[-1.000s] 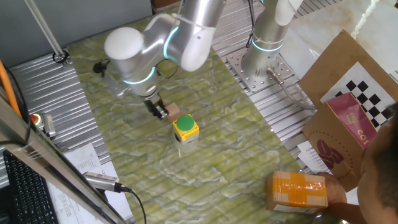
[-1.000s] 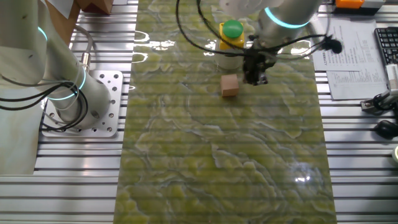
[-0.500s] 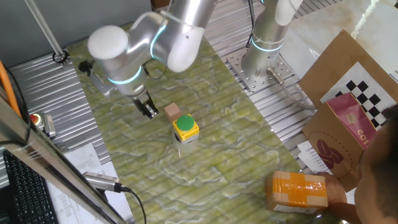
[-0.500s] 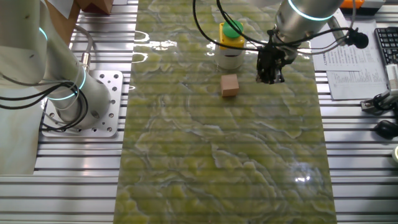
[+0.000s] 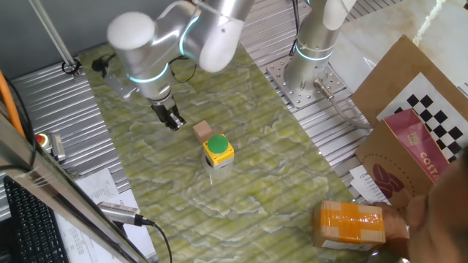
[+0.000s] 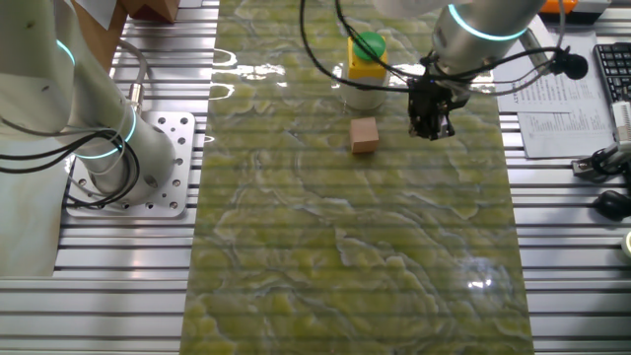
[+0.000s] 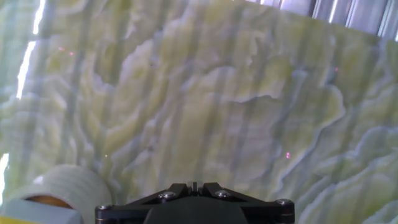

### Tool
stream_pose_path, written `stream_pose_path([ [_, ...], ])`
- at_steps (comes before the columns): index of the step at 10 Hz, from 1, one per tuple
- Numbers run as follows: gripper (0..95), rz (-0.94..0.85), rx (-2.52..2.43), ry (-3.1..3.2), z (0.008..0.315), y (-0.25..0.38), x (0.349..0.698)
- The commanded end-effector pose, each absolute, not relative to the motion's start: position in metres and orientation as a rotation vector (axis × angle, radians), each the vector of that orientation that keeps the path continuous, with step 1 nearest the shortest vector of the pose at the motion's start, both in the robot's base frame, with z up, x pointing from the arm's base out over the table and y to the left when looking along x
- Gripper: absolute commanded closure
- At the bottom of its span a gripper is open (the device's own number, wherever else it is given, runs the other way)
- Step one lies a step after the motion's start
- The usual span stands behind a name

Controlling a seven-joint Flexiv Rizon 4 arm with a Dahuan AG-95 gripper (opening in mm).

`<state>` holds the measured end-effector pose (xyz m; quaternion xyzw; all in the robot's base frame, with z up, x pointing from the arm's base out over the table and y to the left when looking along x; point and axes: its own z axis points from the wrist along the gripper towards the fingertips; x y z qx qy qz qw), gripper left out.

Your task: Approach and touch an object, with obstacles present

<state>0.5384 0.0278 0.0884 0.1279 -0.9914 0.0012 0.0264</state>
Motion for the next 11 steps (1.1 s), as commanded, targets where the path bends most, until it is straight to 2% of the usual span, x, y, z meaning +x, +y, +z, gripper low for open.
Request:
stream_pose_path([
  [1,95.0,0.007,0.35,-3.052,0.089,0.0274,0.5409],
  [11,95.0,0.024,0.346,-3.069,0.0925,0.0285,0.5433],
])
